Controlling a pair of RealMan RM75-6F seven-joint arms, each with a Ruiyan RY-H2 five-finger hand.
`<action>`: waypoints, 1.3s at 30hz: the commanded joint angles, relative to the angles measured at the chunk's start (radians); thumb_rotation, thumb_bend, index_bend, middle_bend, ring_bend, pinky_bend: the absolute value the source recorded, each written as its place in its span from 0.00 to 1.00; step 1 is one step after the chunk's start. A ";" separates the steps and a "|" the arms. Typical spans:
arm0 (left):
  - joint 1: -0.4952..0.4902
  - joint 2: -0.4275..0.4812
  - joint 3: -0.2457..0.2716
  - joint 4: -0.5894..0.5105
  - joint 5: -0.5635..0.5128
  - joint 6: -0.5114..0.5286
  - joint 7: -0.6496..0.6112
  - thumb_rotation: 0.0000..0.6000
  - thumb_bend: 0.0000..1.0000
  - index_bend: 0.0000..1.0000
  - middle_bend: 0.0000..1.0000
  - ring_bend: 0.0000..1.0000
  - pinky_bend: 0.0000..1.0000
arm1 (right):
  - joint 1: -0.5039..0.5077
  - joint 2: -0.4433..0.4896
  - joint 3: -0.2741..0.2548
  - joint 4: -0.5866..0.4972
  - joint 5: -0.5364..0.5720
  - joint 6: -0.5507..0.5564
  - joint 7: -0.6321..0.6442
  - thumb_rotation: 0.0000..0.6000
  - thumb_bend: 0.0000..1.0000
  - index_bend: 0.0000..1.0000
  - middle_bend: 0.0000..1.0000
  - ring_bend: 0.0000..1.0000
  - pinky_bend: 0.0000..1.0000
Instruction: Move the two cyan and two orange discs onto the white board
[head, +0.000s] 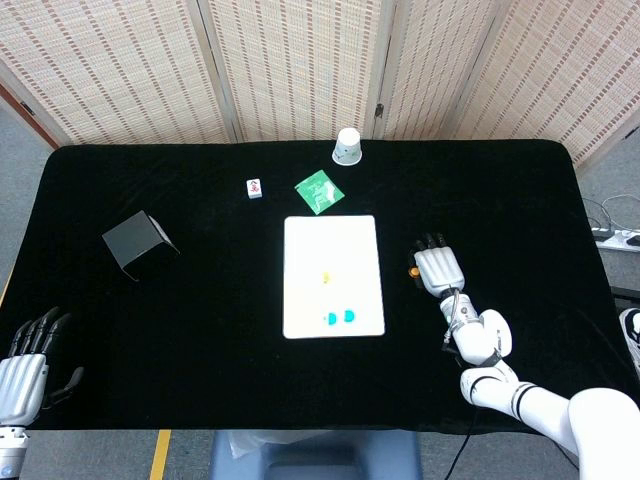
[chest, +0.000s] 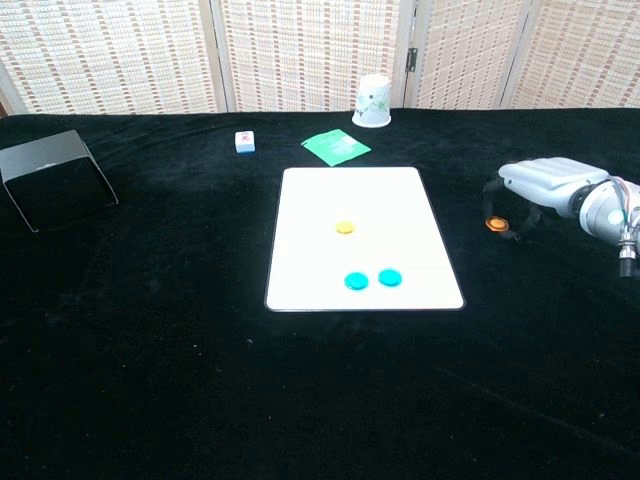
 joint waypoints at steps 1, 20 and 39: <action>0.000 0.001 -0.001 -0.001 0.000 0.000 0.001 1.00 0.40 0.11 0.02 0.06 0.00 | -0.005 0.024 0.004 -0.043 -0.021 0.023 0.010 1.00 0.45 0.49 0.21 0.04 0.00; 0.000 0.007 -0.003 -0.004 0.000 0.003 0.002 1.00 0.40 0.11 0.02 0.06 0.00 | 0.120 -0.043 0.056 -0.177 0.023 0.006 -0.132 1.00 0.45 0.49 0.21 0.04 0.00; 0.005 0.006 -0.003 0.010 -0.005 0.006 -0.014 1.00 0.40 0.11 0.02 0.06 0.00 | 0.204 -0.114 0.066 -0.120 0.107 -0.007 -0.227 1.00 0.45 0.49 0.20 0.04 0.00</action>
